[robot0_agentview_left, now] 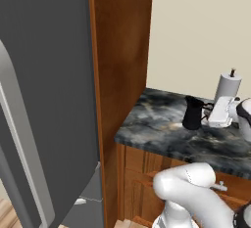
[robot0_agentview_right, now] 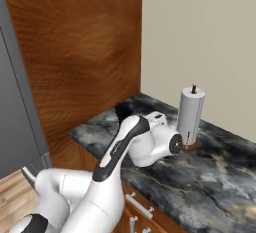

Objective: Move the apricot and sweet potato from the top shelf to the second highest shelf to make space. Then, place the pitcher from the counter on the cleared top shelf.

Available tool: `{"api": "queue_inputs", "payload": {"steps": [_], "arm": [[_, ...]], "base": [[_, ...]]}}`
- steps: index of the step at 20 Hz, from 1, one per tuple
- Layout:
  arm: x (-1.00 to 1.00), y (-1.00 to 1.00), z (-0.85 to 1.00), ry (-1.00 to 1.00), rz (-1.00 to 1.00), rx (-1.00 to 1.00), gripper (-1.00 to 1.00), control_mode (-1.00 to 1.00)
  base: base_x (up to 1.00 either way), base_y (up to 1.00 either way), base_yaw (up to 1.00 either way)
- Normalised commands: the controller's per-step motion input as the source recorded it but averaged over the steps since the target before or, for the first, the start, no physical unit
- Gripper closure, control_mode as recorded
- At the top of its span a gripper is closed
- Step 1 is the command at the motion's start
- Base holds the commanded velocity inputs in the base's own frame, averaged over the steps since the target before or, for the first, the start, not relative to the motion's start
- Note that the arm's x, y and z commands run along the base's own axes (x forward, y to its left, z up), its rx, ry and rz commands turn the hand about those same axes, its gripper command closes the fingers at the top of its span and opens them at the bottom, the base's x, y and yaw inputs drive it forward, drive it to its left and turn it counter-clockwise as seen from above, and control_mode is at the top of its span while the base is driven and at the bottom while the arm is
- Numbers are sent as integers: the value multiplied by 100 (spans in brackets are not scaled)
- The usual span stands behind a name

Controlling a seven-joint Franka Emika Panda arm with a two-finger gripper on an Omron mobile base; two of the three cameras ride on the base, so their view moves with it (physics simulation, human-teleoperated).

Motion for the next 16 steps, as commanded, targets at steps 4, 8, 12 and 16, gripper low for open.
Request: {"api": "queue_inputs", "payload": {"steps": [4, 8, 12, 16], "arm": [[-43, 35, 48, 0, -39, 0, 100, -100], [-39, 36, 44, 0, -44, 0, 100, -100], [-44, 35, 43, 0, -45, 2, 100, -100], [-40, 30, 65, 0, -40, 3, 100, -100]], "base": [[0, 0, 0], [0, 0, 0], [0, 0, 0], [0, 0, 0]]}}
